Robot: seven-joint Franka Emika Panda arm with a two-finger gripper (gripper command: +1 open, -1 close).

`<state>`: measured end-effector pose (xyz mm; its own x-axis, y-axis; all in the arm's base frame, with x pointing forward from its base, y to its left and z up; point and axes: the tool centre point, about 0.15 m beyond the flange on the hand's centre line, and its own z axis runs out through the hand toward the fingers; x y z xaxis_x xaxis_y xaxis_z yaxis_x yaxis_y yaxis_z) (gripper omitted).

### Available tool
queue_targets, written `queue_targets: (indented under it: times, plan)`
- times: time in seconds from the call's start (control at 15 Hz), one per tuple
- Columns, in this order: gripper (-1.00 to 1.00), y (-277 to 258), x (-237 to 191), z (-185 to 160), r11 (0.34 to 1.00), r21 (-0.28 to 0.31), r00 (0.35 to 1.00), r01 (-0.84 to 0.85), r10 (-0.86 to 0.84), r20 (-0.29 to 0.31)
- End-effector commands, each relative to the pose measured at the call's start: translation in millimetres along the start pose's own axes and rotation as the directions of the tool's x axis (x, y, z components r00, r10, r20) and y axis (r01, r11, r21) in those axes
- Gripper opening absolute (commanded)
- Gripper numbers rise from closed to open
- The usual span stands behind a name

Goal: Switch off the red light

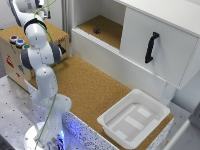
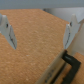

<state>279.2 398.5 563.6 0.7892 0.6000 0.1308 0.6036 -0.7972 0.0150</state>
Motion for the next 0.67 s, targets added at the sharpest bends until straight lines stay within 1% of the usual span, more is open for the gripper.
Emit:
queue_targets:
  times: [0.0, 0.07, 0.13, 0.27, 0.33, 0.6]
  plan:
    - [1.0, 77, -68, 24, 0.969, 0.148, 0.968, -0.197, 0.216, -0.125]
    - [1.0, 81, -74, 25, 0.966, 0.141, 0.964, -0.215, 0.233, -0.129]
    - [1.0, 87, -81, 27, 0.952, 0.155, 0.951, -0.262, 0.283, -0.128]
    - [1.0, 88, -85, 31, 0.936, 0.158, 0.935, -0.314, 0.334, -0.123]
    - [1.0, 86, -84, 34, 0.934, 0.161, 0.934, -0.319, 0.339, -0.114]
    - [1.0, 74, -72, 51, 0.937, 0.134, 0.938, -0.323, 0.336, -0.086]
